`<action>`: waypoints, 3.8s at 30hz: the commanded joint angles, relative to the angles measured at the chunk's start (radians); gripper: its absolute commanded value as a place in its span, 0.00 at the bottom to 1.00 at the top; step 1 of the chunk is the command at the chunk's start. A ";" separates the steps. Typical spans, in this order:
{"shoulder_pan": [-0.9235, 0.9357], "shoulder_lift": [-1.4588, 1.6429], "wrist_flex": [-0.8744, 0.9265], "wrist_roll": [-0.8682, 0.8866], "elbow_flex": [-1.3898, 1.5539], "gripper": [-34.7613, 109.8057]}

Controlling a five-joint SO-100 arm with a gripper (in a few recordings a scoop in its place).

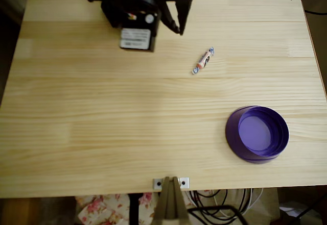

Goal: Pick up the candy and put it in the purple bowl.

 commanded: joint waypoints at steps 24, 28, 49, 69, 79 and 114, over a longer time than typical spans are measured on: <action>-0.275 -0.571 0.009 0.545 -0.377 0.24; -0.305 -0.624 -0.048 0.571 -0.370 0.24; -0.304 -0.824 -0.239 0.669 -0.431 0.29; -0.247 -0.793 -0.402 0.676 -0.222 0.36; -0.265 -0.821 -0.431 0.696 -0.222 0.36; -0.225 -0.922 -0.522 0.664 -0.173 0.24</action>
